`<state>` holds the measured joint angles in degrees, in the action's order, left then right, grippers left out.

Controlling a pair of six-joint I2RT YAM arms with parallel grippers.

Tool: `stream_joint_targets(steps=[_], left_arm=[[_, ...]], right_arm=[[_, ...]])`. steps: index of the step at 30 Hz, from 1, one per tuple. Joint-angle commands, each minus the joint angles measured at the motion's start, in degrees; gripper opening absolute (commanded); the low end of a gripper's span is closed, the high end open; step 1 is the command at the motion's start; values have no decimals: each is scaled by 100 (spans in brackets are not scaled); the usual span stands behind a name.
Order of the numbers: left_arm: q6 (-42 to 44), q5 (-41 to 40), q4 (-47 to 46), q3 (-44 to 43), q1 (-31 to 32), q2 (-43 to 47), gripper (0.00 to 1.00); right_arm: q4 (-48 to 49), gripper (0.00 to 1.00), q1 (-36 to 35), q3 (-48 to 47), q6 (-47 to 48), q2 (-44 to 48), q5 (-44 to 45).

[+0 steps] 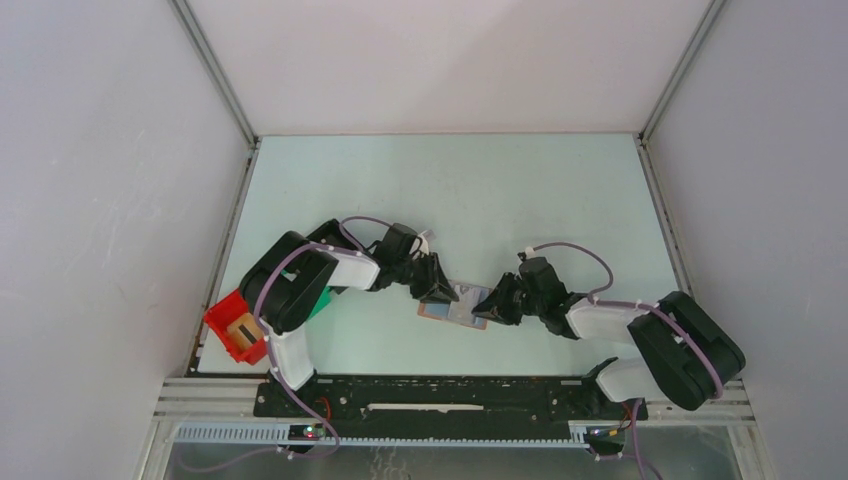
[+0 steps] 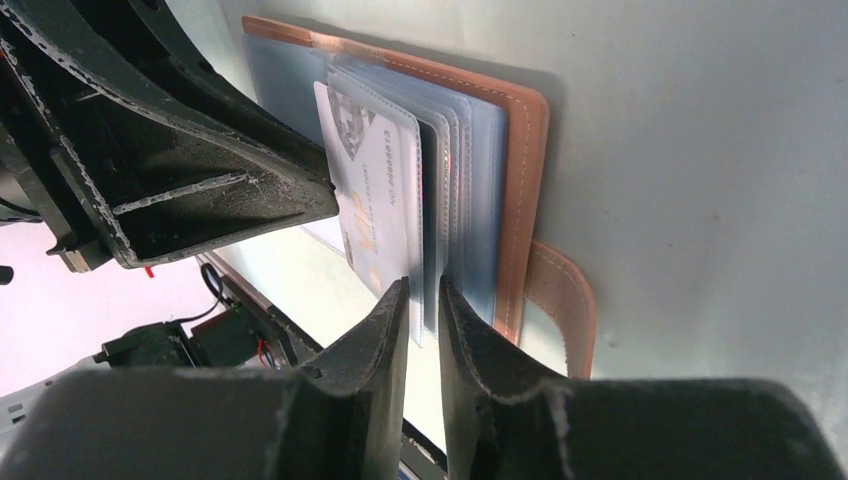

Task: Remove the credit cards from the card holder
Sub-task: Remove the credit card from the card holder.

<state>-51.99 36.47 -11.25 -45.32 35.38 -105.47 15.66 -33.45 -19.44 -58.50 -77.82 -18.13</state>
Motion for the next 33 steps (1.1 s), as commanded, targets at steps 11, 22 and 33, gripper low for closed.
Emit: stream_joint_targets(steps=[11,22,33], left_arm=[[233,-215,325,193,-61,18,30],[242,-219,325,213,-75,41,30],[250,-210,325,209,-75,61,30]], right_arm=[[-349,26,-153,-121,114,741,661],[4,27,-206,-162,88,426,398],[158,27,-241,-199,96,95,281]])
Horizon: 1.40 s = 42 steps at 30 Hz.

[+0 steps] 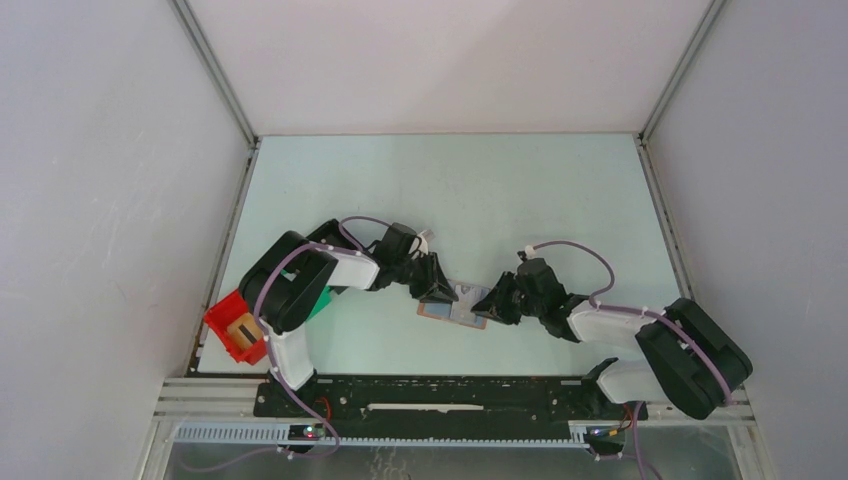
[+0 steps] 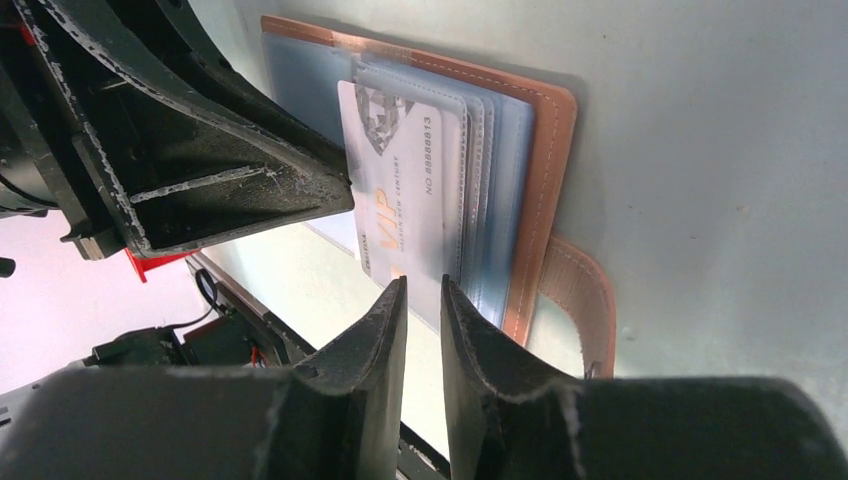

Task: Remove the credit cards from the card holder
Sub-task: Remove the credit card from the card holder.

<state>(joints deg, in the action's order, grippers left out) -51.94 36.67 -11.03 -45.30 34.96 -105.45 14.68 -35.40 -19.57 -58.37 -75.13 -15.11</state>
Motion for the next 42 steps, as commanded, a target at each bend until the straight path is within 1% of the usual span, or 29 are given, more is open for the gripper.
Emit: stream_joint_targets(steps=[1,9,14,17,19,20,24,29,39,42], left_arm=[[250,-230,303,206,-40,66,30],[288,-223,303,287,-38,154,28],[290,-245,277,344,-42,191,24],[303,-248,268,364,-46,200,17],[314,-248,272,375,-51,202,2],[316,-248,270,373,-58,198,0],[404,-248,357,381,-126,269,0],[694,-379,768,428,-402,636,0],[1377,-723,1998,263,-641,1320,0],[1650,-1080,2756,43,-666,1682,0]], right_arm=[[288,27,-46,-187,80,-244,-37],[571,26,-55,-196,-77,-677,-123],[580,26,-55,-196,-173,-772,-61],[485,26,-46,-196,-182,-779,9],[424,26,-30,-196,-175,-798,24],[391,26,-21,-196,-175,-813,38],[269,25,5,-188,-190,-856,92],[117,25,53,-163,-175,-825,186],[75,25,149,-143,-149,-907,132],[54,25,159,-143,-142,-871,123]])
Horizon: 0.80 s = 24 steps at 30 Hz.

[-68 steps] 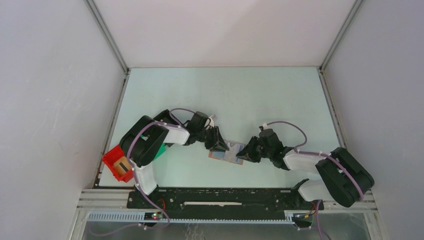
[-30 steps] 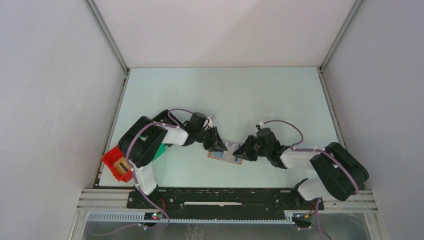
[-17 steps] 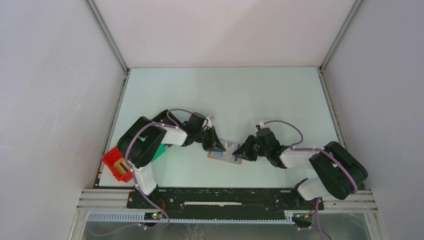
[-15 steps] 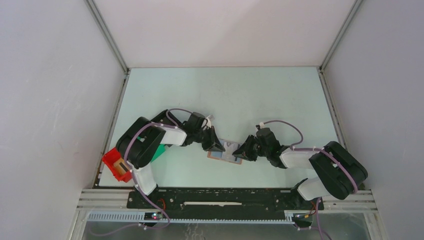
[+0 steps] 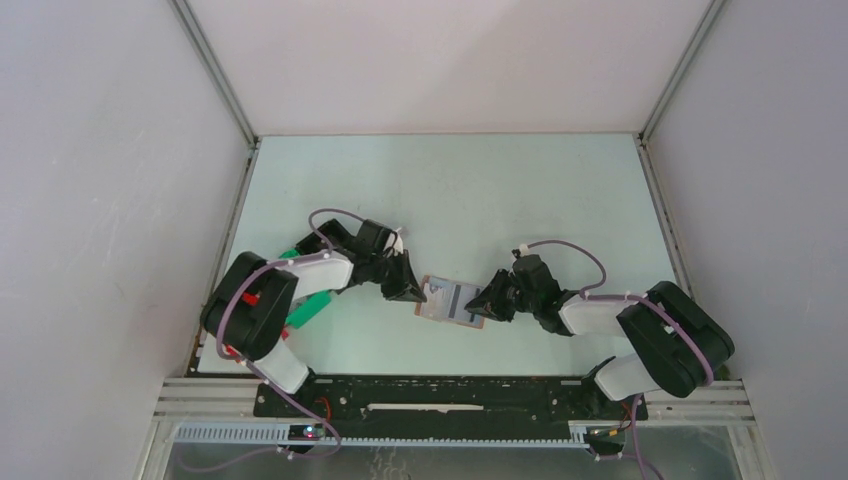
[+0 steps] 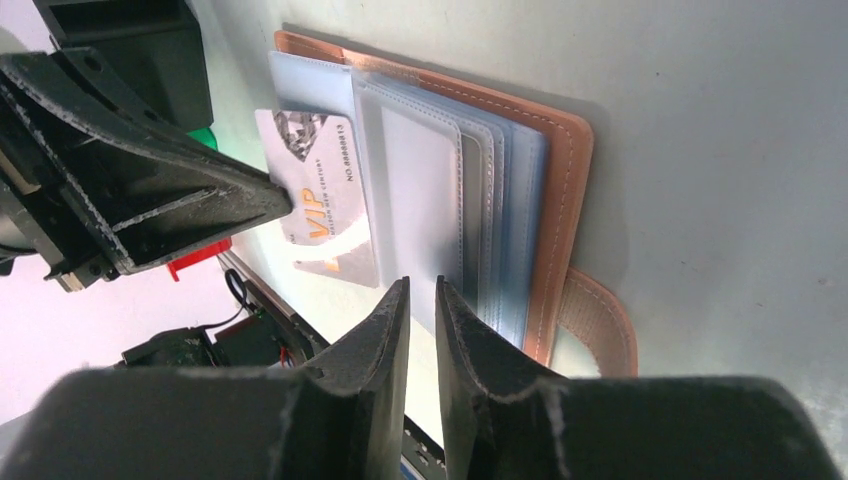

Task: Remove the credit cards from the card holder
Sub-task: Remove the credit card from the card holder, then place the credit card in the storage box.

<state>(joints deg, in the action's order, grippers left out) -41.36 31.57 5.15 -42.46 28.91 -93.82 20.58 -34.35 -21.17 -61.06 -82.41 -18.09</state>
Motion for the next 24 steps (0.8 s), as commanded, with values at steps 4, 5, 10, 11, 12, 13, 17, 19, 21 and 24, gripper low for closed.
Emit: stream_joint_targets(steps=[4,5,10,11,12,13,17,19,21,24], left_arm=[[942,-1074,2047,-668,-61,1072,0],[1013,-1175,2217,-776,-61,1202,0],[1199,-1575,2961,-1277,-65,1749,0],[1234,-1685,3127,-1398,-69,1825,0],[1269,-1797,3285,-1505,-69,1884,0],[1297,-1901,3442,-1612,-81,1940,0],[1377,-2161,3969,-1929,-246,2173,0],[1387,-2205,4194,-1978,-484,2329,0],[1426,-2141,4378,-1897,-846,2572,0],[1437,-2109,4535,-1708,-1468,3025,0]], right_arm=[[-570,25,60,16,151,-38,435],[-584,25,64,12,162,-12,442],[-696,25,64,-26,245,137,468],[-727,25,68,-35,259,168,477],[-766,25,66,-43,279,199,485],[-797,25,71,-52,297,232,494],[-843,28,77,-63,346,319,508],[-873,32,101,-78,380,343,479],[-912,39,121,-80,405,412,479],[-999,43,128,-89,463,578,532]])
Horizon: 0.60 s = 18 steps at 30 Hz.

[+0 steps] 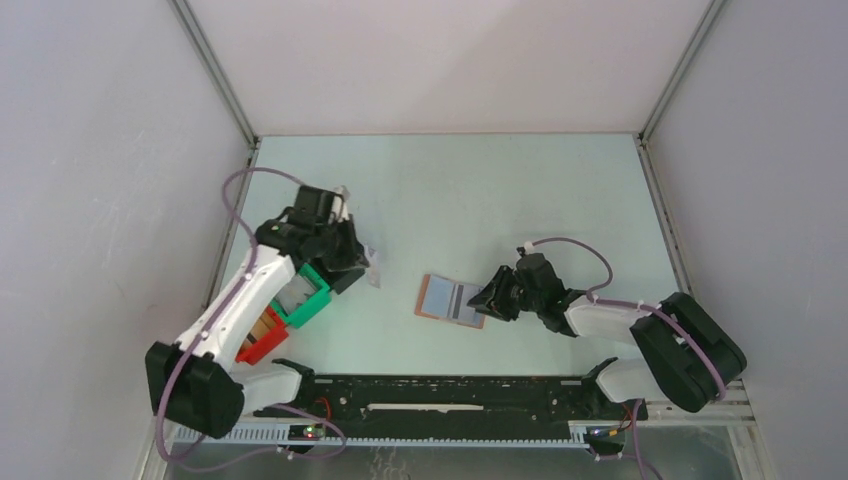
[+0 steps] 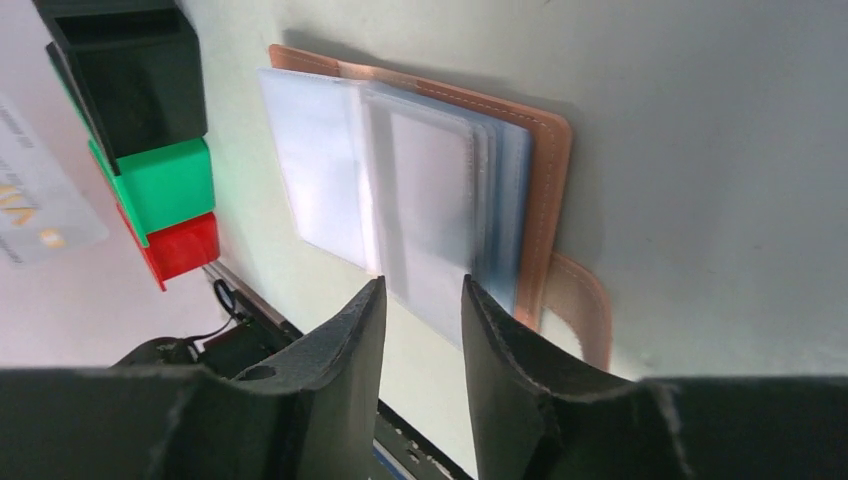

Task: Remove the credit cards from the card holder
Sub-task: Place the credit card in the storage box.

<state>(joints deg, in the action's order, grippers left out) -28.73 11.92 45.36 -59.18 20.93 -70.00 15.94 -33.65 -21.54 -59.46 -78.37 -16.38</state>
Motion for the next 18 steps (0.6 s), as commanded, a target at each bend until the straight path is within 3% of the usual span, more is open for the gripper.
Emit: stream_joint_targets(steps=[1,10,18], left_arm=[[166,-137,594,15,-886,786,0],[274,-513,1027,108,-2828,1616,0],[287,-852,543,600,-3596,1462,0]], right_arm=[[-570,44,74,-71,332,224,363],[-750,49,307,-175,647,406,182],[-867,50,472,-175,816,477,39]])
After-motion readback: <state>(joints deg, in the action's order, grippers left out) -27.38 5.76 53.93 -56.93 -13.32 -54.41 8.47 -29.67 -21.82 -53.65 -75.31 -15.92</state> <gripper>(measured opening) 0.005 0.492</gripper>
